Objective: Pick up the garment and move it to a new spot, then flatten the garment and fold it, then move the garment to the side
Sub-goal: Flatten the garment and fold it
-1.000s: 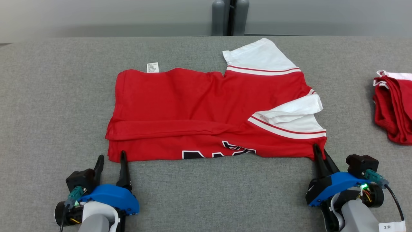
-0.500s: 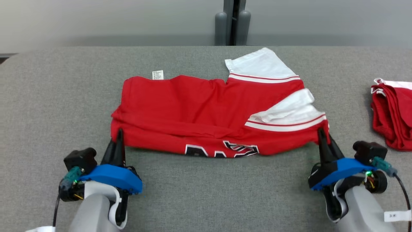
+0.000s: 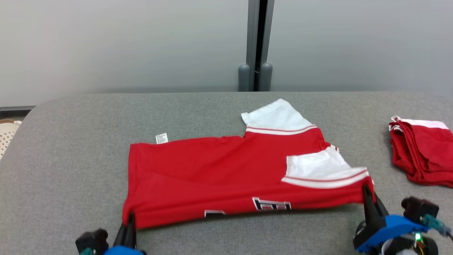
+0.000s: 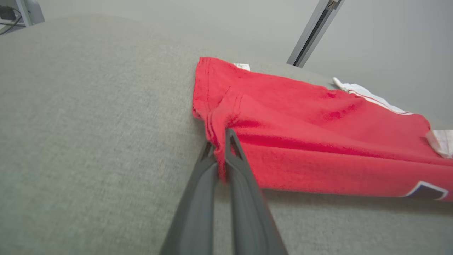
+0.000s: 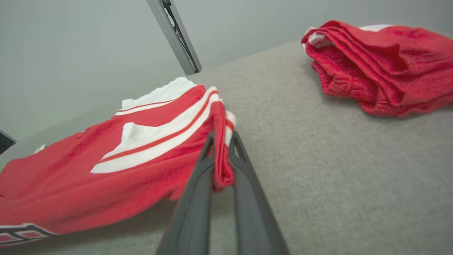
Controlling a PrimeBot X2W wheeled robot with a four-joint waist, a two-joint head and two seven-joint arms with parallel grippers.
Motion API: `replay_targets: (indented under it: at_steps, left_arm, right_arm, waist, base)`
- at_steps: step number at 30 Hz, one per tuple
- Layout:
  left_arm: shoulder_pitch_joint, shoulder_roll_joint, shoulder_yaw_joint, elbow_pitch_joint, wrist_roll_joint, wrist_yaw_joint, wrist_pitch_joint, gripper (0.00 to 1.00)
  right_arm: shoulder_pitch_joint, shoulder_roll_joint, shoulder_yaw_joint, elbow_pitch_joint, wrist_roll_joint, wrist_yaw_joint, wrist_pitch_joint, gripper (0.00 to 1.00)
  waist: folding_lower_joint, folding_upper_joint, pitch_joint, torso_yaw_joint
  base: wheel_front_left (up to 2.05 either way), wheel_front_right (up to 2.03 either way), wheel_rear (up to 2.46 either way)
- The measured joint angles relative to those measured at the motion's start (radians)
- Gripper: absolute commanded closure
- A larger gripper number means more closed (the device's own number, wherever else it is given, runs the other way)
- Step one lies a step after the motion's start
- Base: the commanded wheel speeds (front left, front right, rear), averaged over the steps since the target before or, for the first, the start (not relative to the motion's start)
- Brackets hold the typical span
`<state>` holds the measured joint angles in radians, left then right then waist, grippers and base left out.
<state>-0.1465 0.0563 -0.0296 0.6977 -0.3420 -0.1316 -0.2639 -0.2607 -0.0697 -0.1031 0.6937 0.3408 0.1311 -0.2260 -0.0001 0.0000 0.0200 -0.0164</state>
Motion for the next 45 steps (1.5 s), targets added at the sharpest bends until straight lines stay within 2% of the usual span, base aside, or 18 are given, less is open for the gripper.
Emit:
replay_targets:
  at_steps: [6,7,8,9,14,20,30,36,40,41,42,43,45]
  left_arm:
    - [0.15,-0.007,-0.019,0.042,-0.018,0.005,0.0,1.0]
    - [0.154,-0.007,-0.023,0.03,-0.022,0.008,-0.001,1.0]
    - [0.156,-0.006,-0.029,0.018,-0.032,0.009,-0.001,0.72]
    - [0.16,-0.006,-0.035,0.009,-0.04,0.016,-0.001,0.0]
    - [0.141,-0.006,-0.038,-0.065,-0.022,0.044,0.0,0.0]
    - [0.008,-0.001,0.006,-0.138,0.026,0.065,0.0,0.0]
    - [-0.364,0.09,-0.002,0.095,0.027,0.039,0.088,0.0]
    - [-0.451,0.117,-0.021,0.238,0.044,0.044,0.11,0.0]
    - [-0.476,0.098,-0.045,0.296,0.043,0.032,0.098,0.0]
    - [-0.484,0.097,-0.05,0.307,0.042,0.027,0.095,0.09]
    - [-0.494,0.097,-0.056,0.318,0.039,0.023,0.095,0.7]
    - [-0.503,0.095,-0.065,0.326,0.038,0.018,0.093,1.0]
    - [-0.519,0.088,-0.081,0.337,0.034,0.014,0.084,1.0]
  right_arm:
    - [0.179,-0.001,0.023,-0.029,0.013,0.0,0.018,1.0]
    - [0.19,-0.001,0.026,-0.036,0.011,0.0,0.019,0.83]
    - [0.195,-0.002,0.025,-0.044,0.01,0.0,0.018,0.44]
    - [0.196,-0.003,0.025,-0.052,0.003,0.0,0.018,0.0]
    - [0.179,-0.012,0.021,-0.088,-0.05,0.0,0.014,0.0]
    - [0.083,-0.012,0.011,-0.125,-0.11,0.0,0.021,0.0]
    - [-0.087,-0.001,0.081,-0.146,-0.157,0.0,0.063,0.0]
    - [-0.155,-0.001,0.105,-0.143,-0.172,0.0,0.085,0.0]
    - [-0.195,-0.008,0.113,-0.142,-0.178,0.0,0.1,0.0]
    - [-0.208,-0.014,0.116,-0.14,-0.183,0.0,0.108,0.0]
    - [-0.223,-0.02,0.117,-0.138,-0.186,0.0,0.12,0.0]
    - [-0.239,-0.025,0.118,-0.136,-0.191,0.0,0.132,0.0]
    - [-0.279,-0.037,0.119,-0.131,-0.204,0.0,0.16,0.0]
  waist:
    - [-0.0001,0.0,-0.009,-0.004]
    - [-0.0001,0.0,-0.005,-0.003]
    - [-0.0001,0.0,0.0,-0.001]
    - [0.0,0.0,0.004,0.0]
    - [-0.0001,0.0,0.034,0.01]
    - [0.0001,0.0,0.089,0.012]
    - [0.0003,0.0,0.223,-0.018]
    - [0.0004,0.0,0.282,-0.023]
    - [0.0003,0.0,0.303,-0.013]
    - [0.0003,0.0,0.307,-0.01]
    - [0.0003,0.0,0.311,-0.005]
    - [0.0003,0.0,0.314,0.0]
    - [0.0003,0.0,0.32,0.01]
  base:
    - [0.0,0.0,0.0]
    - [0.0,0.0,0.0]
    - [0.0,0.0,0.0]
    - [0.0,0.0,0.0]
    - [0.0,0.0,0.0]
    - [0.0,0.0,0.0]
    - [0.0,0.0,0.0]
    - [0.0,0.0,0.0]
    - [0.0,0.0,0.0]
    - [0.0,0.0,0.0]
    - [0.0,0.0,0.0]
    - [0.0,0.0,0.0]
    - [0.0,0.0,0.0]
